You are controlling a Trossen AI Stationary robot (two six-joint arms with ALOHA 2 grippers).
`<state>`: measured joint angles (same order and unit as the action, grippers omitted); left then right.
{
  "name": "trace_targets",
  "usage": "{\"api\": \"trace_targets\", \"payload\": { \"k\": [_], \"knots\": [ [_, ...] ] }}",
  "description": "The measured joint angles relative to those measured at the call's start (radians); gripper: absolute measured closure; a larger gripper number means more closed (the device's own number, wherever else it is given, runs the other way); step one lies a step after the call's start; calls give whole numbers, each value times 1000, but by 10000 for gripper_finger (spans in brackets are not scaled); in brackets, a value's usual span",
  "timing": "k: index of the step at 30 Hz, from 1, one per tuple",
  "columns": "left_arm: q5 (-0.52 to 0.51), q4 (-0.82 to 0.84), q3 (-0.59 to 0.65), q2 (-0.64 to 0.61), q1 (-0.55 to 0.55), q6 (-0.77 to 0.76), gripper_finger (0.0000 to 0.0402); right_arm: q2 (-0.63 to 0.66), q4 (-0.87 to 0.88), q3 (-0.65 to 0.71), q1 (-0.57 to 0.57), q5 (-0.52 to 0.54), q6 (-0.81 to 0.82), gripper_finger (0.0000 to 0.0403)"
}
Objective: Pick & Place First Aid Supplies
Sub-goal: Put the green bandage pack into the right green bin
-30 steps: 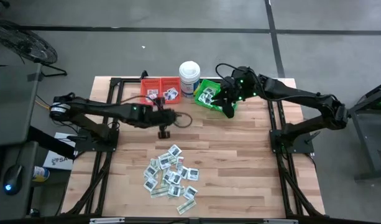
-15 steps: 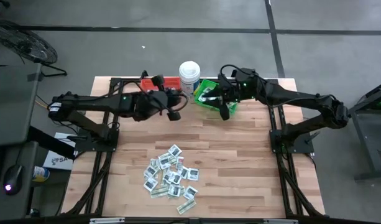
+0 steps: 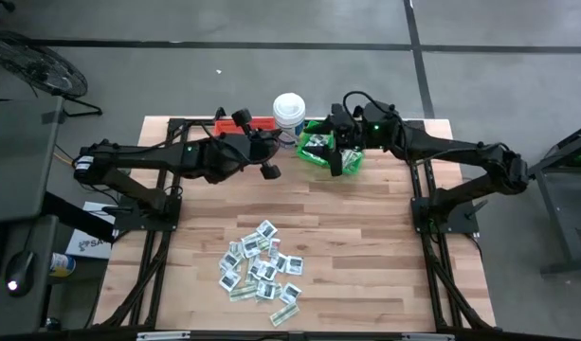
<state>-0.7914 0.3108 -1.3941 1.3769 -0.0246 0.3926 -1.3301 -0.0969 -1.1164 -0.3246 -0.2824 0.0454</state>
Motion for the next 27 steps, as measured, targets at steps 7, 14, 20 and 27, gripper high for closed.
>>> {"api": "trace_targets", "payload": {
  "k": [7,14,20,27],
  "knots": [
    [4,-10,0,0,0,0,401,-67,-67,0,38,28,-1,160],
    [15,2,0,0,0,-1,401,-72,-109,0,46,70,-2,197],
    [15,7,0,0,0,-4,401,-72,-102,0,38,75,-2,251],
    [15,6,0,0,0,-4,401,-72,-100,0,37,75,-2,312]
  ]
}}
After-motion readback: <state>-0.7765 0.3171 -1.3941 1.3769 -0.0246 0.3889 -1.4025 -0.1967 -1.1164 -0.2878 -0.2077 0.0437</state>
